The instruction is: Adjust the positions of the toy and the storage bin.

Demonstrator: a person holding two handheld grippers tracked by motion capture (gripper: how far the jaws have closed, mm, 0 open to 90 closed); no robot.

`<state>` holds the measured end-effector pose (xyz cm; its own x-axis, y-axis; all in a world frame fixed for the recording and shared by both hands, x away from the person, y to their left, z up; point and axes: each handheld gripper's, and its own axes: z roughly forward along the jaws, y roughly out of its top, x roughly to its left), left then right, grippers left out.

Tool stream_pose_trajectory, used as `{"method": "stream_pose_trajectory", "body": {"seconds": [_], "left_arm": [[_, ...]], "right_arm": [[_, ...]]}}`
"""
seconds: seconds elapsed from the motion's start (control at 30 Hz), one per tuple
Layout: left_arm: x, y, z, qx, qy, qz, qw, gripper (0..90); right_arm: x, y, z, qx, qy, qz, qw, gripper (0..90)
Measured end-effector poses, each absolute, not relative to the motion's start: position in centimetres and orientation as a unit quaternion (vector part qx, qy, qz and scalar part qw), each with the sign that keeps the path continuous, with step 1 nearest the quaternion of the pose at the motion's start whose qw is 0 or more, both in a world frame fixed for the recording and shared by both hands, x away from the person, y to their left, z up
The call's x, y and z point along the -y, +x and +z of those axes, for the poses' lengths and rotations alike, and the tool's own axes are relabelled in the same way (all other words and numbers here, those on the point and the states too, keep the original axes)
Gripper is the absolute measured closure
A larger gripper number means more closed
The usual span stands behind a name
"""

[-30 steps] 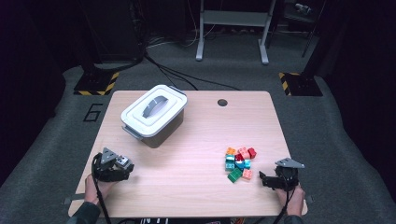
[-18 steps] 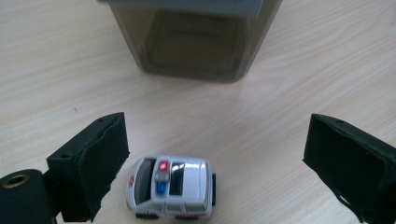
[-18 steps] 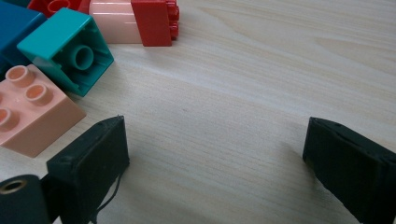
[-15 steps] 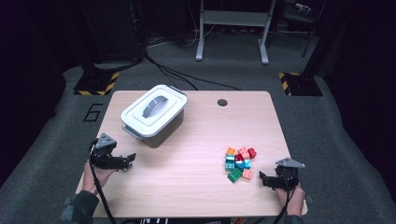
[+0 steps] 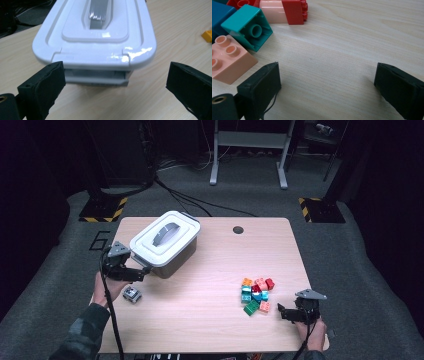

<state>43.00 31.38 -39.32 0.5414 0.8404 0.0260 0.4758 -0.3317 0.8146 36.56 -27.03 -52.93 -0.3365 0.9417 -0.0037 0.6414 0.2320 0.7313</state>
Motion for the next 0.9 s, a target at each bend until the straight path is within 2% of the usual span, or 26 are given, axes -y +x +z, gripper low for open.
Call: {"method": "stream_pose_trajectory", "body": {"seconds": [0.53, 0.63, 0.67, 0.7, 0.77, 0.8, 0.9], "left_arm": [[-28.2, 48.6, -37.8, -0.408, 0.805, 0.221, 0.371, 0.0], [-27.7, 49.8, -37.6, -0.408, 0.804, 0.219, 0.372, 2.7], [-27.6, 50.1, -37.5, -0.409, 0.802, 0.222, 0.374, 9.7], [-27.3, 50.9, -37.5, -0.41, 0.801, 0.226, 0.373, 20.4], [-27.2, 51.2, -37.4, -0.409, 0.803, 0.224, 0.371, 22.3], [-27.0, 51.5, -37.4, -0.407, 0.805, 0.225, 0.368, 28.3], [-26.3, 52.4, -37.7, -0.405, 0.809, 0.229, 0.359, 36.1]], "right_arm": [[27.1, 36.6, -52.9, -0.75, 0.528, 0.325, 0.23, 6.1], [27.1, 36.6, -52.9, -0.75, 0.529, 0.325, 0.23, 6.2], [27.1, 36.5, -52.9, -0.749, 0.53, 0.325, 0.229, 6.3], [27.0, 36.5, -52.9, -0.749, 0.53, 0.325, 0.229, 6.4], [27.1, 36.6, -52.9, -0.748, 0.53, 0.325, 0.231, 6.4], [27.1, 36.6, -52.9, -0.748, 0.53, 0.325, 0.231, 6.5], [27.1, 36.6, -52.9, -0.748, 0.531, 0.325, 0.231, 6.6]]}}
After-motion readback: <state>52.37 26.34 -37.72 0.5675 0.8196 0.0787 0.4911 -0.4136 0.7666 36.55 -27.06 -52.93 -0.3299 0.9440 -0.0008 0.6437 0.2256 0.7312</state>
